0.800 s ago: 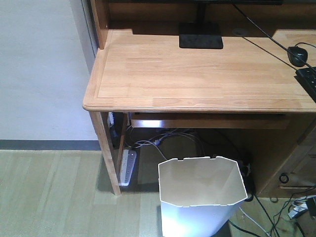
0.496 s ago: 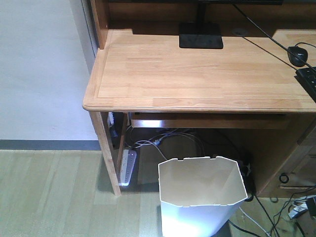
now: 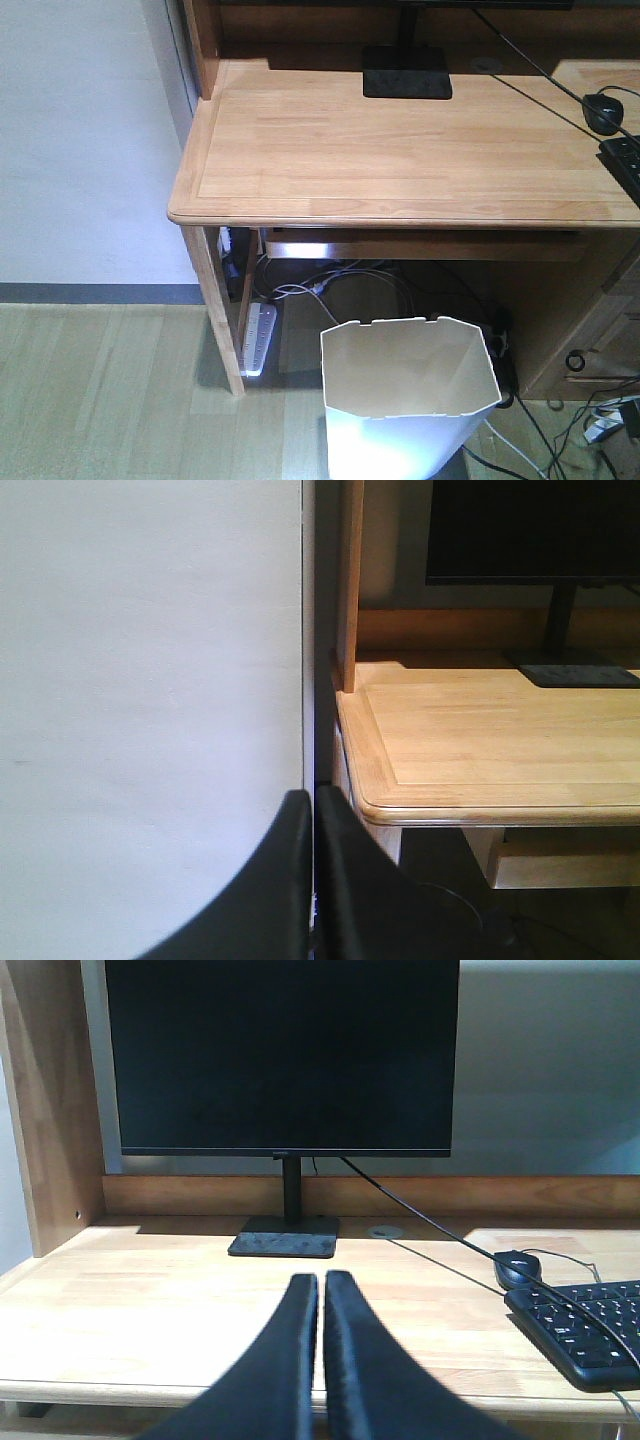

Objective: Move trash bin to bedside with robot

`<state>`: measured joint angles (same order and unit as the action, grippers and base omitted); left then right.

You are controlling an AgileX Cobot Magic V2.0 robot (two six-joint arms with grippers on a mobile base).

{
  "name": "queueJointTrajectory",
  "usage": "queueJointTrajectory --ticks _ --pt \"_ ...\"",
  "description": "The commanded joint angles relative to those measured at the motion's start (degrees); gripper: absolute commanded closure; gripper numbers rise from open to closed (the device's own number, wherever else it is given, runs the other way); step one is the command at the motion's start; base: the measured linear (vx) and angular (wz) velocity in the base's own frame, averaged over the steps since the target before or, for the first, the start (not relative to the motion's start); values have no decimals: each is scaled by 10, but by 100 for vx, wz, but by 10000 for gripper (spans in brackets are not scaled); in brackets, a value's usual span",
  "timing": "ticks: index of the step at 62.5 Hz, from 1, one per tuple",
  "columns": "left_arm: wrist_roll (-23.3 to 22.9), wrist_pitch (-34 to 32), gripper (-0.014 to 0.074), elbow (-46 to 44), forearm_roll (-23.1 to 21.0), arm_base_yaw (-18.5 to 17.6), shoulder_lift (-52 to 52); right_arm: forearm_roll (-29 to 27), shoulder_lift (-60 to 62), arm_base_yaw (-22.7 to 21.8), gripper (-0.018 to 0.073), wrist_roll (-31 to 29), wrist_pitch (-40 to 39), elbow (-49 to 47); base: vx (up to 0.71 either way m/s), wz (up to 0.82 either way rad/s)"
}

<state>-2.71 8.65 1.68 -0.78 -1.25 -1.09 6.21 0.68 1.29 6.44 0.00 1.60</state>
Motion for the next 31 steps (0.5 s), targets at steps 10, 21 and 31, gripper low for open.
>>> queueJointTrajectory --ticks 10,21,31 --pt "-5 -45 602 16 -2 -3 -6 6 7 1 570 -2 -48 10 0 0" --pt "-5 -45 602 16 -2 -3 -6 6 7 1 570 -1 -77 2 0 0" --pt "-5 -45 602 16 -2 -3 -6 6 -4 1 570 -1 -35 -60 0 0"
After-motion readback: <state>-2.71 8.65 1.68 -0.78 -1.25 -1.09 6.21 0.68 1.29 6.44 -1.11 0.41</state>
